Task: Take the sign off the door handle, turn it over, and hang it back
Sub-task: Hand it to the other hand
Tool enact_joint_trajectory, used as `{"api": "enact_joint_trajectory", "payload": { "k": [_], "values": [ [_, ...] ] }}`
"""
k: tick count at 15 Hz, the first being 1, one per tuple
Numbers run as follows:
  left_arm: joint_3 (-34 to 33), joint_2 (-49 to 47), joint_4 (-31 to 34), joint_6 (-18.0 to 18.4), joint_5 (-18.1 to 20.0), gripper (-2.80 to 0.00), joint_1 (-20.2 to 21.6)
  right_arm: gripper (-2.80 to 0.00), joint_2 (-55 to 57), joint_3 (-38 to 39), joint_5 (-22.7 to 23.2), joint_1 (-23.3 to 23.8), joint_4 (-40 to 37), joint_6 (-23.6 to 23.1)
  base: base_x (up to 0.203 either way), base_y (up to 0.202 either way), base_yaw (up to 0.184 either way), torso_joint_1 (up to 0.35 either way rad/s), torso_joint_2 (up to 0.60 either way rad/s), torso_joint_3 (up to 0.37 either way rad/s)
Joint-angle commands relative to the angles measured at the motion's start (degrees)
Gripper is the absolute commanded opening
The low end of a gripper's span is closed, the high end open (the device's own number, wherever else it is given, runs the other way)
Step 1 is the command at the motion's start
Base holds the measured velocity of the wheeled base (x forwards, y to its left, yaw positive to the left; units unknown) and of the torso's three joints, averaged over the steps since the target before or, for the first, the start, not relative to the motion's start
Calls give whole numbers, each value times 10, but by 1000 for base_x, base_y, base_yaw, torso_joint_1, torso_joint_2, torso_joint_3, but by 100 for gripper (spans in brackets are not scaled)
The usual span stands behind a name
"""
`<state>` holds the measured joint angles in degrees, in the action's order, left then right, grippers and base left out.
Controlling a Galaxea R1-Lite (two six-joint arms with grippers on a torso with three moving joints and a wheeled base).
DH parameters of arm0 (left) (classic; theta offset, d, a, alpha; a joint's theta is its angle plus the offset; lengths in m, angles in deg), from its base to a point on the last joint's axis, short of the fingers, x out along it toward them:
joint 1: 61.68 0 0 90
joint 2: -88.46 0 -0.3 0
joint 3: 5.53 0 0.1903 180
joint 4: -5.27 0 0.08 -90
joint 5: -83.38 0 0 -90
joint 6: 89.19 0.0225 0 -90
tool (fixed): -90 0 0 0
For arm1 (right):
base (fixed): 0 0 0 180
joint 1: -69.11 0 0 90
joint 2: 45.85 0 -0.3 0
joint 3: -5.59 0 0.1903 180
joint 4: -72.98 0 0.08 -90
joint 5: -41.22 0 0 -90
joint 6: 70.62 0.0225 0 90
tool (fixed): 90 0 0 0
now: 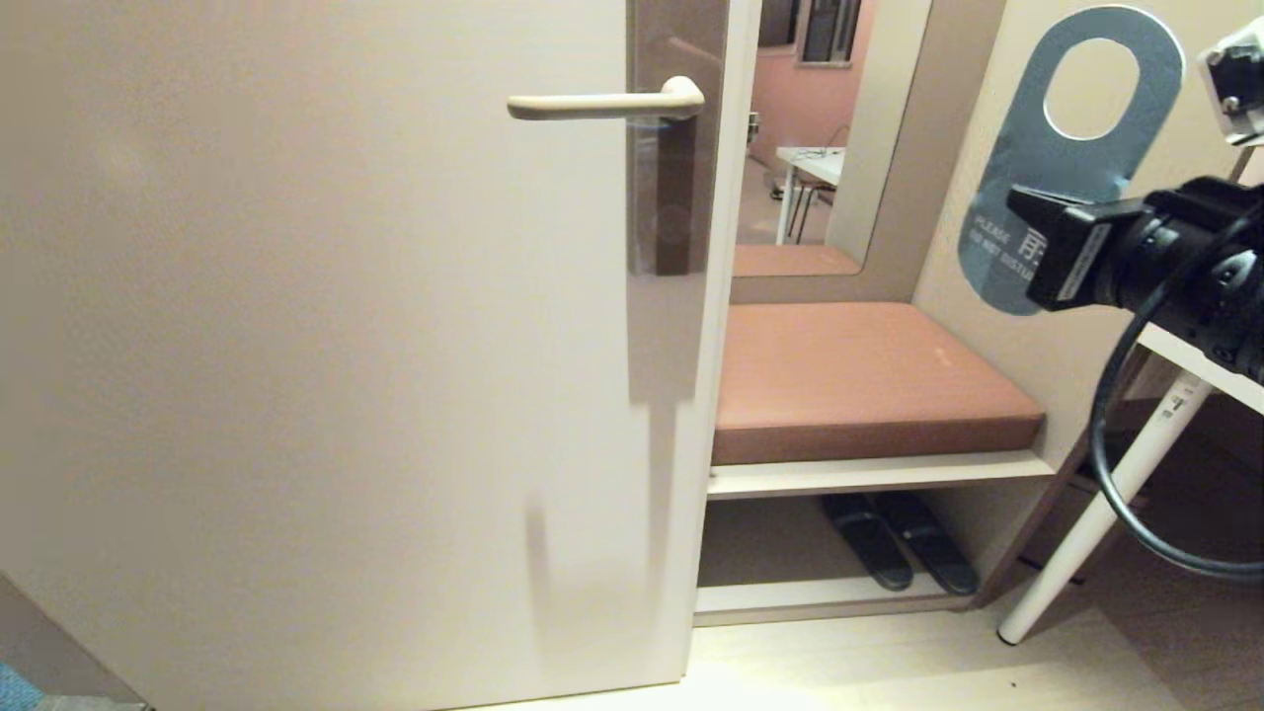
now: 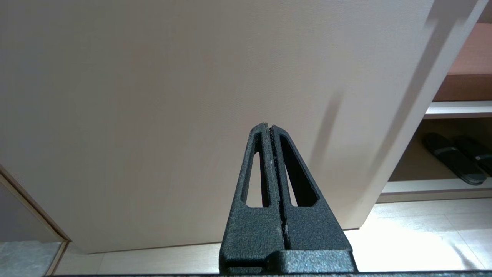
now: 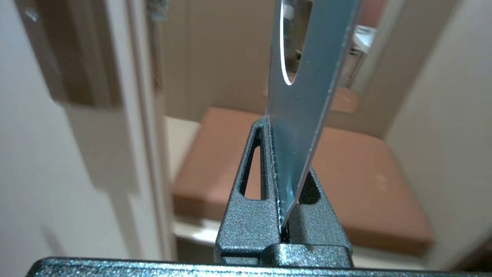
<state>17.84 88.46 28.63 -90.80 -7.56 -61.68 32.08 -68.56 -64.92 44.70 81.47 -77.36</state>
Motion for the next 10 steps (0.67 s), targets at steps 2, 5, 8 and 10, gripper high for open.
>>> {"api": "enact_joint_trajectory", "payload": {
  "k": [2, 5, 8, 10],
  "values": [
    [0, 0, 0, 0, 0, -280, 0, -280, -83, 82, -1, 61, 4, -30, 0, 0, 0, 0, 0, 0],
    [0, 0, 0, 0, 0, -280, 0, -280, -158, 150, 1, 110, 3, -44, 0, 0, 0, 0, 0, 0],
    [0, 0, 0, -1, 0, -280, 0, -280, -230, 253, 3, 148, 2, -48, 0, 0, 0, 0, 0, 0],
    [0, 0, 0, -1, 0, -280, 0, -280, -288, 318, 27, 189, 2, -51, 0, 0, 0, 0, 0, 0]
  ]
}}
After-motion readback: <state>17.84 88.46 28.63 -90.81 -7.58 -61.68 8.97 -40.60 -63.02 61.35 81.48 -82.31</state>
